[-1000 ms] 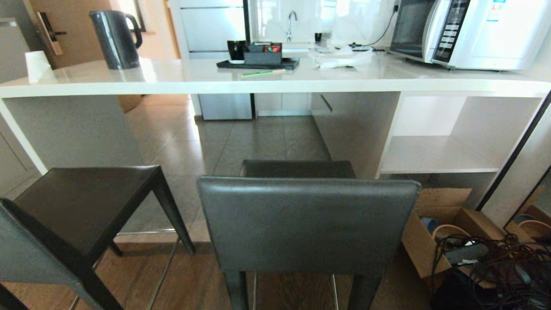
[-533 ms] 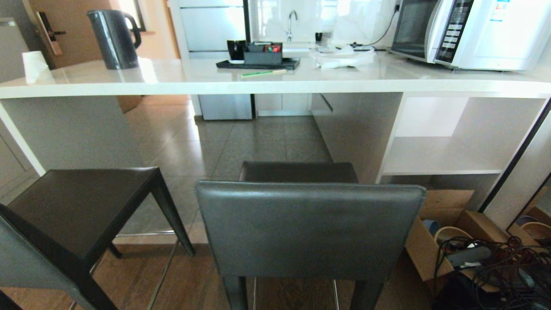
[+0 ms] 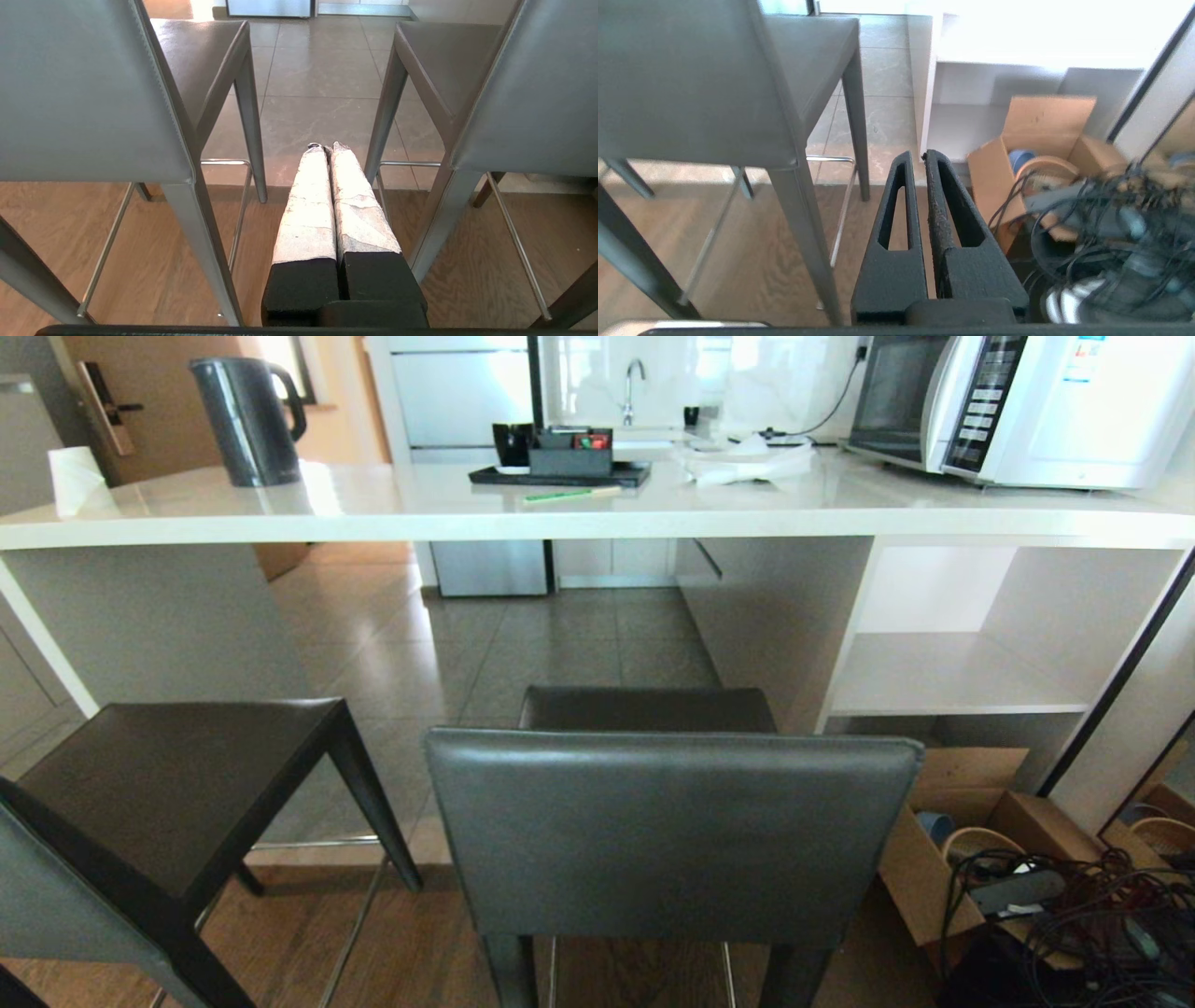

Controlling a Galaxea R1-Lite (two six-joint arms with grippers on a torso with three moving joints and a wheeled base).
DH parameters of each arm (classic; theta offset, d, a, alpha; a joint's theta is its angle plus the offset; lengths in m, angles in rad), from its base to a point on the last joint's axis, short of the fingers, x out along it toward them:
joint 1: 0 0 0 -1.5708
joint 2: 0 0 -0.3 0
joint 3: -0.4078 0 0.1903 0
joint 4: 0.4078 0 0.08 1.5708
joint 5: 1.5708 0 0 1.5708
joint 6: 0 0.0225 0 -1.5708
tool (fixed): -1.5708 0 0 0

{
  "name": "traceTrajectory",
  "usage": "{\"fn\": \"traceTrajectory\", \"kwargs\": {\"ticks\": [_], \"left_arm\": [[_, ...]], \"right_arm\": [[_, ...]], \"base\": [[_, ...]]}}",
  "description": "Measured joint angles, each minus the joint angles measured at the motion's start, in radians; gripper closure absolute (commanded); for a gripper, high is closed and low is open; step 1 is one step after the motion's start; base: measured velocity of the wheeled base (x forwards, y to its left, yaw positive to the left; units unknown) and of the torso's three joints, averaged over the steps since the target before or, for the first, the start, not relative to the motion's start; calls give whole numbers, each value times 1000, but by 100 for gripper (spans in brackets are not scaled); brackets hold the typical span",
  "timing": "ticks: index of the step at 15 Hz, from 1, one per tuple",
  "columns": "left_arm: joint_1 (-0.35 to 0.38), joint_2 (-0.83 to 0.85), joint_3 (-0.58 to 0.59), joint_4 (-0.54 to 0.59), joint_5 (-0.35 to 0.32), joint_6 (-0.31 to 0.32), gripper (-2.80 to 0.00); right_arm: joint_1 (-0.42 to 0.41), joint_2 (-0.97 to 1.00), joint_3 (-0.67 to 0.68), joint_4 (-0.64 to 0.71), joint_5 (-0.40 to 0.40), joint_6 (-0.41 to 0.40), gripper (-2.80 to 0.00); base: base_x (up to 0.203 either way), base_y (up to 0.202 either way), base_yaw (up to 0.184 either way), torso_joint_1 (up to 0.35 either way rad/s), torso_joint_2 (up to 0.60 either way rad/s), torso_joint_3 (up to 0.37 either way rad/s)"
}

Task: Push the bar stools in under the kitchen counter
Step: Push the gray chair back under the dining table

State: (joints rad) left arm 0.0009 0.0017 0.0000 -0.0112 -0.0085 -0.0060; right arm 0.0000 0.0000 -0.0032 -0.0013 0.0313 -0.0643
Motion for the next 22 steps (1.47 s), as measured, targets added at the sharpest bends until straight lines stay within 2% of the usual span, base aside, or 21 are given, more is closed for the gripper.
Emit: {"fn": "traceTrajectory", "kwargs": {"ticks": [4,7,10,14,17,20,22], "left_arm": [[0,2,-16,-5,1,-3,0],[0,79,-109,-34,-22,-11,0],[4,259,-171,-171,-68,-16,0],[-3,581,-202,-426,-91,-34,0],[-80,831,-203,-637,-72,-56,0],[-266,1044,-204,-799,17,-65,0],[-328,1176,-229,-873,65,-68,0]], "right_arm": [[0,1,-8,5,6,6,0],[0,53,-89,-2,61,10,0],[2,199,-145,-75,76,20,0],[7,489,-199,-268,104,33,0],[16,758,-214,-505,123,50,0],[61,976,-199,-745,132,80,0],[84,1076,-187,-816,133,106,0]], "base": [[0,0,0,0,0,0],[0,0,0,0,0,0],[0,0,0,0,0,0],[0,0,0,0,0,0],[0,0,0,0,0,0],[0,0,0,0,0,0],[0,0,0,0,0,0]]}}
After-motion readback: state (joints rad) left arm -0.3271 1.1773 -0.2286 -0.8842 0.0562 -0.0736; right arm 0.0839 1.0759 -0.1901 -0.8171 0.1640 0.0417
